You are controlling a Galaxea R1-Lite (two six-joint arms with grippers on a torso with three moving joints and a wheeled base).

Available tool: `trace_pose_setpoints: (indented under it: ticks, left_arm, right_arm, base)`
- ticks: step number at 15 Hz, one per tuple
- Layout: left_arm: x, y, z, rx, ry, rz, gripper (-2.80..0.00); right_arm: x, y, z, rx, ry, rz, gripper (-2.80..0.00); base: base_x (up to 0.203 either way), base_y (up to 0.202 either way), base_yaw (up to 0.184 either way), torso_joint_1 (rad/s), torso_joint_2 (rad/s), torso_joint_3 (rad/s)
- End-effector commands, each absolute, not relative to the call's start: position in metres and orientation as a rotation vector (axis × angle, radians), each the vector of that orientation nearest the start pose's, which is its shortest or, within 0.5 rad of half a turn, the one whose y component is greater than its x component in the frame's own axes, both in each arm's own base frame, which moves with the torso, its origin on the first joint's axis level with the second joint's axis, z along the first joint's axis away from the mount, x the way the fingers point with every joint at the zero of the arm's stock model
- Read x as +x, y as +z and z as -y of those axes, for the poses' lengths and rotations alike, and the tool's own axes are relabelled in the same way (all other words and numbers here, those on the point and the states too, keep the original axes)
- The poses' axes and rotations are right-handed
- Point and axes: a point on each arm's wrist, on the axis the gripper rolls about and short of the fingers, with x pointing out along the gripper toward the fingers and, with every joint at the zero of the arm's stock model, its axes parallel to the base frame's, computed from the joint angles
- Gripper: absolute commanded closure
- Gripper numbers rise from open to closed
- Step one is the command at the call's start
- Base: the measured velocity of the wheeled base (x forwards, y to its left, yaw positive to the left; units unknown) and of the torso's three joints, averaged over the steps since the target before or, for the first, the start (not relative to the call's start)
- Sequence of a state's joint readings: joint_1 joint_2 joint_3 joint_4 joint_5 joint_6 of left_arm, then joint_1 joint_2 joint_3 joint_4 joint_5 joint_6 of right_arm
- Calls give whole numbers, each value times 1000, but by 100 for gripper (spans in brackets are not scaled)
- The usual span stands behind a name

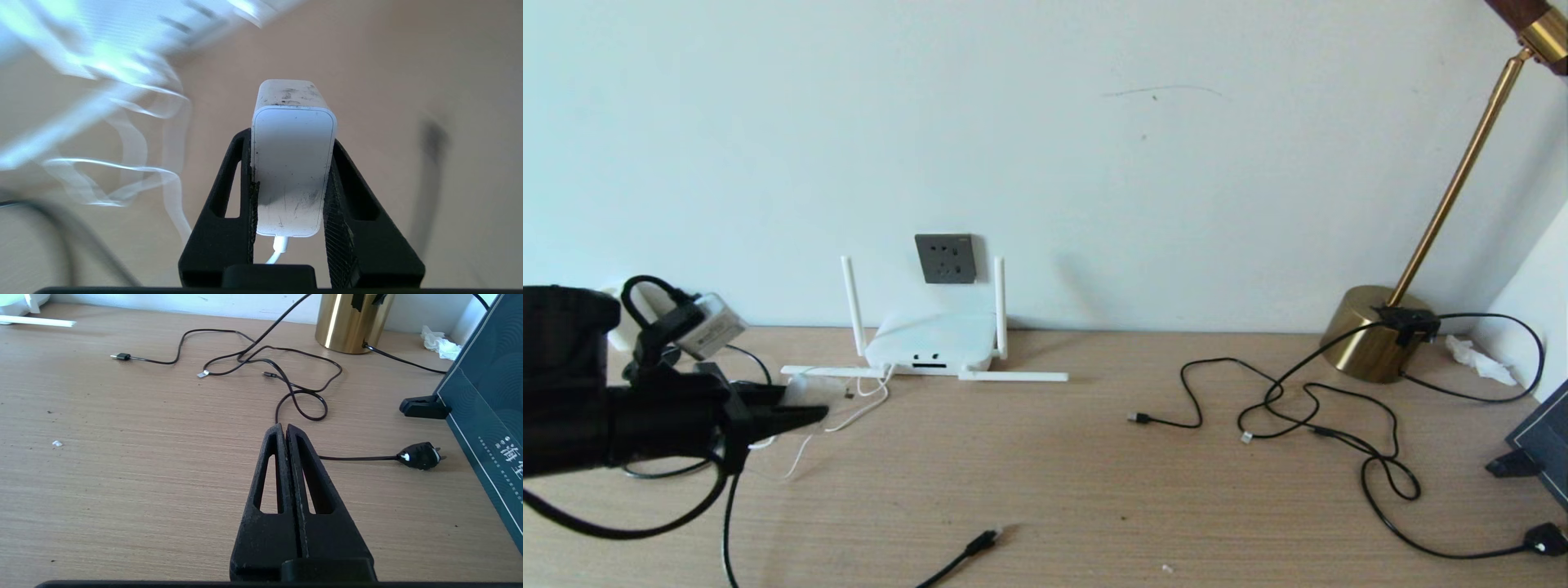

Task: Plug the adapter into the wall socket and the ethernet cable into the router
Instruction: Align plug and socket

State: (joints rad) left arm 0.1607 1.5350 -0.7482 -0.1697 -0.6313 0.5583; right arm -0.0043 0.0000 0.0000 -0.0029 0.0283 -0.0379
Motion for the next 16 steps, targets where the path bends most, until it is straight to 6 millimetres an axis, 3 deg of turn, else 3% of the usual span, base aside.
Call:
trace_pose_setpoints:
  ticks: [1, 3, 6, 9, 13, 16]
  left_arm:
    - [247, 190, -12, 225, -428, -286, 0]
    - [256, 200, 28, -8, -241, -263, 0]
    - [266, 197, 83, -142, -124, -172, 0]
    - [308, 167, 100, -195, 10, 10, 0]
    - [339, 110, 110, -155, 60, 97, 0]
    - [355, 107, 118, -149, -12, 141, 0]
  right_arm:
    - [-23, 76, -1, -38, 26, 2, 0]
    - [-23, 76, -1, -39, 24, 3, 0]
    - [-23, 76, -1, -38, 25, 2, 0]
    - [-23, 76, -1, -38, 26, 2, 0]
    - [-23, 76, -1, -38, 25, 2, 0]
    - [-23, 76, -1, -38, 25, 2, 0]
  base:
    - [0, 0, 0, 0, 0, 0]
    - [0, 0, 0, 0, 0, 0]
    - [0, 0, 0, 0, 0, 0]
    - [0, 0, 0, 0, 0, 0]
    - [0, 0, 0, 0, 0, 0]
    - [0, 0, 0, 0, 0, 0]
